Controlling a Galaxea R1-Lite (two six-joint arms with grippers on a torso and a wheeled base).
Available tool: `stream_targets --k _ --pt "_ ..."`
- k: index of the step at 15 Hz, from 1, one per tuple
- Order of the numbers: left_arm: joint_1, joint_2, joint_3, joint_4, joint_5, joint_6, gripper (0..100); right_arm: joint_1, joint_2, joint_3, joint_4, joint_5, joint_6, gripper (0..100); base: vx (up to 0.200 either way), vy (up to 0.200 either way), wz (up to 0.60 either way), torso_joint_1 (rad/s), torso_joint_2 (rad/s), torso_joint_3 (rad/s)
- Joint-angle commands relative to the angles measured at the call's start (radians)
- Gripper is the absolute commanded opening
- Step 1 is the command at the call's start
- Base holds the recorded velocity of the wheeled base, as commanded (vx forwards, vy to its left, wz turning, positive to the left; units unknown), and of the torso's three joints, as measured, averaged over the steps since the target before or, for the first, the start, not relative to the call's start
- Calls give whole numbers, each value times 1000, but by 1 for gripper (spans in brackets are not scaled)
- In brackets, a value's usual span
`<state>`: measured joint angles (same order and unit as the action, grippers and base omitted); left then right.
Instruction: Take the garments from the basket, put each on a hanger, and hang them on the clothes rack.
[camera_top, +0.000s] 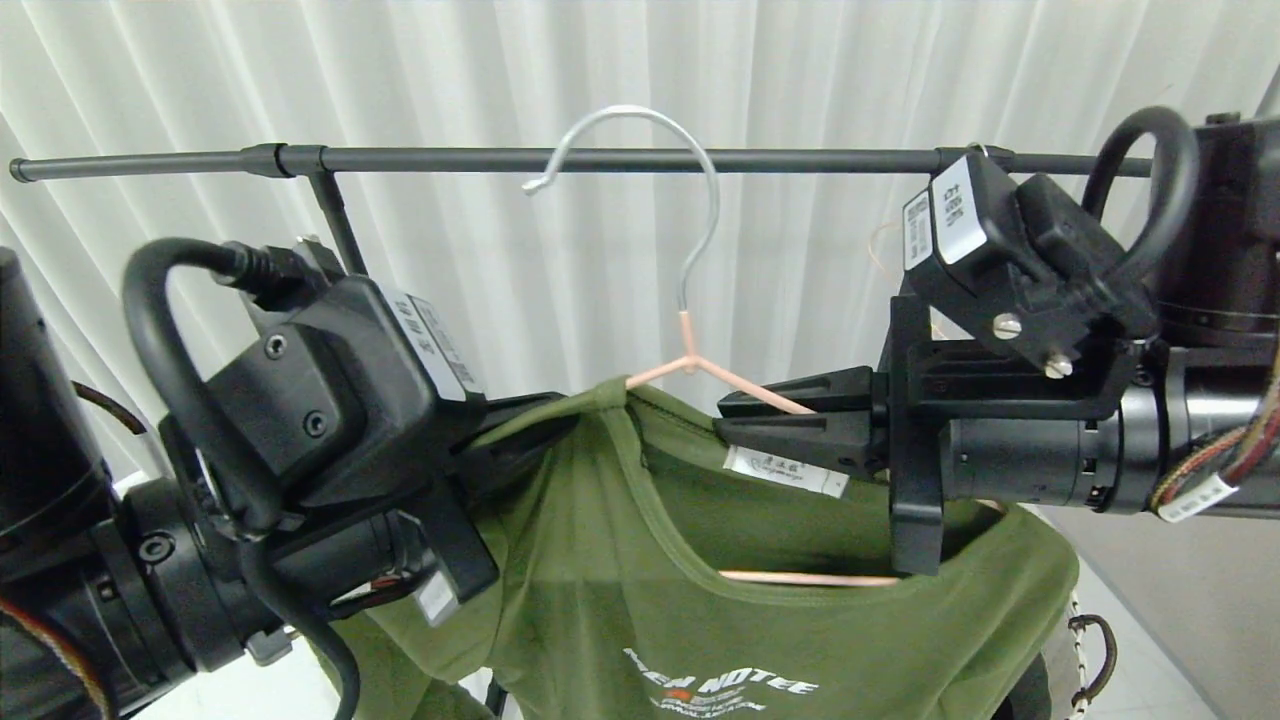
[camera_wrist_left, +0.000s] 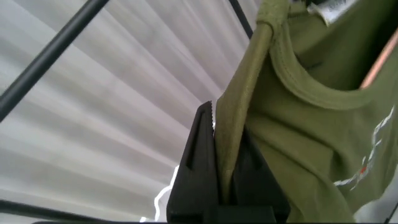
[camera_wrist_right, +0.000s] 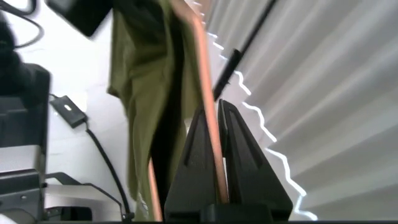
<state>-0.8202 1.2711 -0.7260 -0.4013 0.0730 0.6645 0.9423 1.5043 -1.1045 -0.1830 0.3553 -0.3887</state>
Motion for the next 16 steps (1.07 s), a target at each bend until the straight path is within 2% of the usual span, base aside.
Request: stream_targets --k 1,11,12,14,16 --pt "-7 11 -4 -4 1 0 0 4 17 -3 2 -1 -1 0 0 0 0 0 0 0" --pt "-10 7 2 -4 7 0 0 -42 19 -3 2 -7 -1 0 0 0 0 0 0 0" --pt "-10 10 0 -4 7 0 100 -42 17 -3 2 -7 -2 0 0 0 0 0 0 0" --pt "9 10 3 -4 7 -2 100 -42 11 -3 0 -9 -4 0 0 0 0 0 0 0" --pt "65 2 7 -4 7 -2 100 -45 5 -3 0 -10 -4 0 0 0 0 0 0 0"
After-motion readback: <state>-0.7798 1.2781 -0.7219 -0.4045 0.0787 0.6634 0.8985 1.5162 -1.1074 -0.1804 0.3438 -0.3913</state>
